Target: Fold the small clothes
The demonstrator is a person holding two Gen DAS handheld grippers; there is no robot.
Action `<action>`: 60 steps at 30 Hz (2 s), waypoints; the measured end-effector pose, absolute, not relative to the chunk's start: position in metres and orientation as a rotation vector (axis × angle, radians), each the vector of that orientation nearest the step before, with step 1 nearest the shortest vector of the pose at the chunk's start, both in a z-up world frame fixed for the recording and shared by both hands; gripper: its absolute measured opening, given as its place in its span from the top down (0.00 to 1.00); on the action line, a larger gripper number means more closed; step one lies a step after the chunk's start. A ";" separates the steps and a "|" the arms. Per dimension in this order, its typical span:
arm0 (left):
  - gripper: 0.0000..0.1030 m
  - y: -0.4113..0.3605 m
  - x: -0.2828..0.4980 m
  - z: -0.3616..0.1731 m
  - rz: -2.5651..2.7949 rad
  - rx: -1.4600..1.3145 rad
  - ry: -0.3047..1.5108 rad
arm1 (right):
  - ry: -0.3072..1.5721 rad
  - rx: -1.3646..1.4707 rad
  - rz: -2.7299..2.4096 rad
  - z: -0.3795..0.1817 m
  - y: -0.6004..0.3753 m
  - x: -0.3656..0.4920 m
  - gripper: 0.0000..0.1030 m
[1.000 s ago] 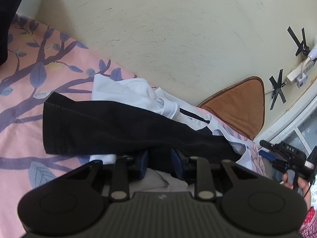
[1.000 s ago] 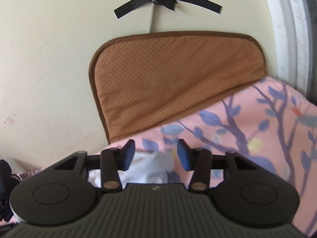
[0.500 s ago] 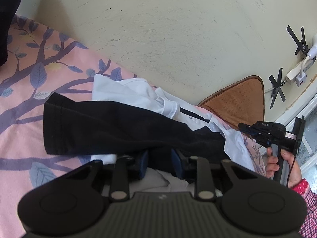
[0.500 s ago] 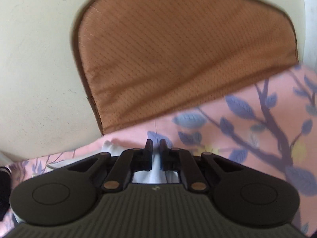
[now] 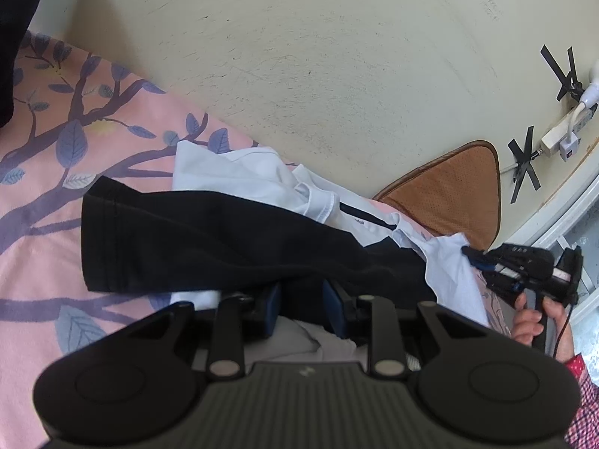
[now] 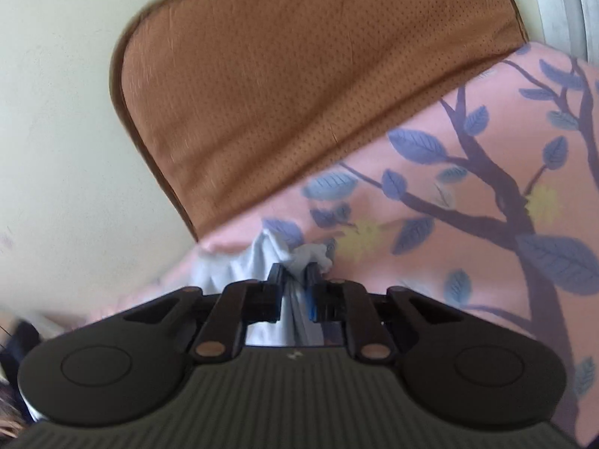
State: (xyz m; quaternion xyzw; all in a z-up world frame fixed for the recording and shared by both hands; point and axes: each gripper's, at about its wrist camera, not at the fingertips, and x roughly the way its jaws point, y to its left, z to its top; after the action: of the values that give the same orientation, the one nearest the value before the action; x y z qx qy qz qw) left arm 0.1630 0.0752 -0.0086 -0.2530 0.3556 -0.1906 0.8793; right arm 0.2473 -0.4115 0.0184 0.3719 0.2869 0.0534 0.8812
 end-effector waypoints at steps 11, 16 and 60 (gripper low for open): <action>0.70 0.072 0.163 -0.009 -0.402 -0.516 0.735 | 0.532 0.581 -0.088 0.040 -0.407 0.220 0.92; 0.69 0.073 0.157 -0.001 -0.436 -0.514 0.694 | 0.608 0.516 0.220 0.031 -0.352 0.194 0.80; 0.63 0.136 0.125 0.045 -0.254 -0.535 0.490 | 0.567 0.318 0.031 0.038 -0.320 0.121 0.59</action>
State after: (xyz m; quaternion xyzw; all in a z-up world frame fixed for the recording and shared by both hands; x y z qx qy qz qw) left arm 0.1247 0.1365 0.0451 -0.2607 0.2389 -0.1239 0.9272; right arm 0.1210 -0.3195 0.0377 0.1562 0.2788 0.0154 0.9474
